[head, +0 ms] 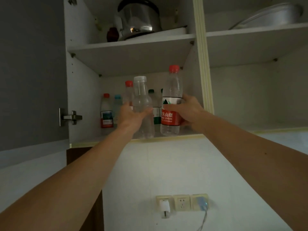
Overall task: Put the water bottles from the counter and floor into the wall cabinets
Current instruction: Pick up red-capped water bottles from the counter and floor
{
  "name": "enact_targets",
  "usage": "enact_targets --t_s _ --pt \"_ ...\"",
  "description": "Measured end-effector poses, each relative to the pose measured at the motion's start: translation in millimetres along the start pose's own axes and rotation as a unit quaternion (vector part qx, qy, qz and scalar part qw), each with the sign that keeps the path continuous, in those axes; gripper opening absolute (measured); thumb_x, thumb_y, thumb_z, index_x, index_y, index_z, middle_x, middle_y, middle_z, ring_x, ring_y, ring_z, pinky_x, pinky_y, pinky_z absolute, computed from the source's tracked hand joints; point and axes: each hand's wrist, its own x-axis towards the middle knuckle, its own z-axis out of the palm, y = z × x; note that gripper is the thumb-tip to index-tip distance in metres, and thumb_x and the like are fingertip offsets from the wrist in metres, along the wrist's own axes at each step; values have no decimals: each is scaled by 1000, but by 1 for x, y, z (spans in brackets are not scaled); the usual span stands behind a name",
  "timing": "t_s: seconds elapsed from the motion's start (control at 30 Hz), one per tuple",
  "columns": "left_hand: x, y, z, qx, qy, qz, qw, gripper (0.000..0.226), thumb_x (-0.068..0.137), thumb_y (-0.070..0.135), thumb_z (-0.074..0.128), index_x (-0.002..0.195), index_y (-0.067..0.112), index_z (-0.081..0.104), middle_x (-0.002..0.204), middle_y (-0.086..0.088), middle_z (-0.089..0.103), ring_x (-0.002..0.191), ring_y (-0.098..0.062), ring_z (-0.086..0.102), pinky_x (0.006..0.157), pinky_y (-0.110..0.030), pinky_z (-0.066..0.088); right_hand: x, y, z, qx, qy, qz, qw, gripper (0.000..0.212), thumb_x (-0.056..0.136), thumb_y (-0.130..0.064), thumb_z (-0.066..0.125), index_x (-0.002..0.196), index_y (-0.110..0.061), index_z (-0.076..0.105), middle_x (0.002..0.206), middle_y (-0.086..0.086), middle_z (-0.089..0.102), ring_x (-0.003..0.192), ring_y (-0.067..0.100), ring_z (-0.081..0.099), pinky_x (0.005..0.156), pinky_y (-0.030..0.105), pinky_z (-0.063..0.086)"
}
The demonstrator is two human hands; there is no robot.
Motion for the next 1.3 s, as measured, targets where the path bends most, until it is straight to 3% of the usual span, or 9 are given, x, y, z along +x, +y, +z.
enact_targets --t_s 0.13,0.27,0.37,0.43,0.53,0.63,0.73,1.03,1.3 --pt "10 -9 6 40 3 4 999 65 79 48 78 134 22 54 128 -1 62 116 -26 60 98 -51 52 15 3 10 -22 -17 24 999 34 82 -24 82 107 -24 59 94 -2 70 74 10 69 42 20 52" --pt "15 -22 4 127 7 51 991 77 75 59 77 137 21 51 133 -5 59 117 -26 59 96 -50 53 26 13 17 -80 -37 8 996 36 82 -28 81 111 -21 61 100 1 71 82 13 71 62 26 57" --pt "20 -32 -4 237 23 63 969 93 68 71 74 144 27 43 147 -11 36 138 -35 35 109 -54 40 34 19 17 -102 -59 12 993 28 80 -27 82 93 -28 58 97 -1 69 87 15 69 76 34 58" --pt "27 -37 -10 224 -2 36 974 101 65 72 75 149 35 34 156 -10 24 146 -38 21 115 -58 31 39 23 18 -115 -75 14 990 28 80 -26 83 92 -30 58 101 1 70 95 18 69 86 40 57" --pt "39 -45 -13 138 -95 23 986 118 61 74 73 157 39 15 162 -4 27 148 -31 27 117 -58 30 45 27 24 -128 -93 5 987 27 80 -23 82 94 -32 60 104 0 71 102 22 68 96 45 54" --pt "44 -50 -5 122 -127 16 984 129 54 79 67 156 45 -3 164 -2 24 149 -30 26 117 -60 27 55 35 30 -167 -84 13 982 42 79 -30 84 114 -24 61 112 2 70 105 22 66 99 47 53" --pt "53 -54 5 138 -143 6 980 122 65 77 65 155 45 -11 166 -5 18 150 -31 23 118 -60 25 66 43 35 -185 -73 21 980 60 79 -31 84 130 -16 57 121 6 68 108 22 65 100 42 52" --pt "83 -68 23 234 -140 -23 962 107 89 67 53 153 32 -25 168 -11 -1 153 -34 9 122 -57 15 93 63 45 -200 -59 27 978 57 82 -28 81 131 -11 58 123 9 67 111 24 64 98 38 51" --pt "87 -73 26 232 -137 -19 963 105 89 66 54 156 32 -20 167 -12 12 151 -33 19 121 -56 21 97 73 45 -197 -69 32 977 47 86 -29 78 127 -13 61 116 10 68 105 25 65 88 36 54"
